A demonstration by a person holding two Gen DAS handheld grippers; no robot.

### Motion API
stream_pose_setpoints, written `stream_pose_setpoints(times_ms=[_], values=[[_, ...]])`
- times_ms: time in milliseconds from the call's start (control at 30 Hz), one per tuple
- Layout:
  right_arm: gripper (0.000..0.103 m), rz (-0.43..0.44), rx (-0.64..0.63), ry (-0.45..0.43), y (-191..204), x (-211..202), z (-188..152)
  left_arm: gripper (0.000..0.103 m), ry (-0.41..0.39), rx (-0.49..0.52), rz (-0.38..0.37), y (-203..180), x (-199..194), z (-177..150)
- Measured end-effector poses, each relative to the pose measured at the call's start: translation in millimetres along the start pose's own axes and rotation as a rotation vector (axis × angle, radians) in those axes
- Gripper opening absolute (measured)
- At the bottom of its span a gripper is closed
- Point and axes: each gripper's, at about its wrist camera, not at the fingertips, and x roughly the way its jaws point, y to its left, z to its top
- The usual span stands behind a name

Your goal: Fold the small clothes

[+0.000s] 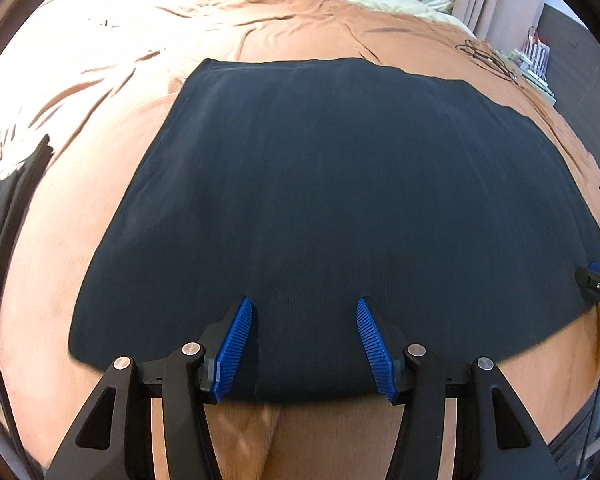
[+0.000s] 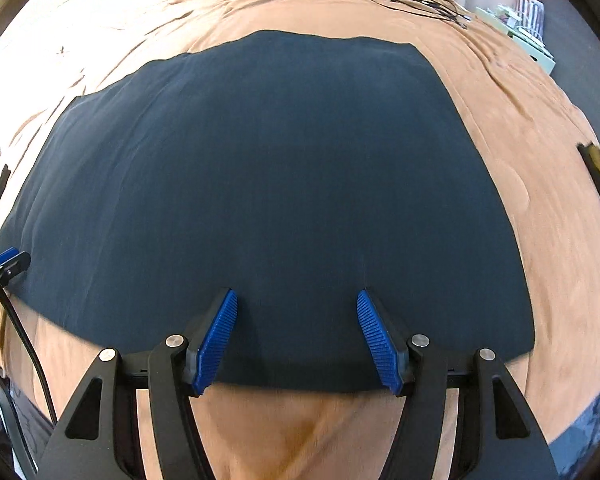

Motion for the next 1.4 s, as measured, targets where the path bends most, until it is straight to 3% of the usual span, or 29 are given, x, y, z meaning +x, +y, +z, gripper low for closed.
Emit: stream_pose_setpoints(times_ms=[333,467,700,833,933,1067,1200,1400], values=[[0.061,0.033,0.051,-0.014,-6.9,-29.1,-50.0,0.057,0.012,-0.027,-0.026,13.0,-28.7,-41.7],[0.061,0.091,0.129,-0.068,-23.2,-50.3,-69.2,0.057,-0.031,-0.101,-0.076,37.1,-46.6,-51.7],[0.061,0.208,0.339,-0.169,-71.4,-75.5,-96.2,0.057,-0.088,-0.228,-0.097,85.4,-68.3,-54.2],[0.061,0.249,0.421,-0.192,-91.6,-77.7,-106.6,0.057,-0.097,-0.305,-0.120,111.2,-69.7,-51.8],[0.049,0.332,0.502,-0.197,-104.8,-70.5,-114.3,0.057,-0.092,-0.372,-0.166,128.8,-67.8,-52.7],[0.048,0.429,0.593,-0.195,-122.2,-53.9,-118.3,0.057,-0.077,-0.459,-0.243,146.6,-59.8,-51.6],[0.043,0.458,0.648,-0.193,-136.5,-40.1,-119.5,0.055,-0.042,-0.520,-0.318,153.0,-46.1,-50.8],[0.040,0.491,0.726,-0.225,-152.4,-27.2,-121.6,0.054,-0.024,-0.552,-0.350,150.8,-31.3,-46.0]])
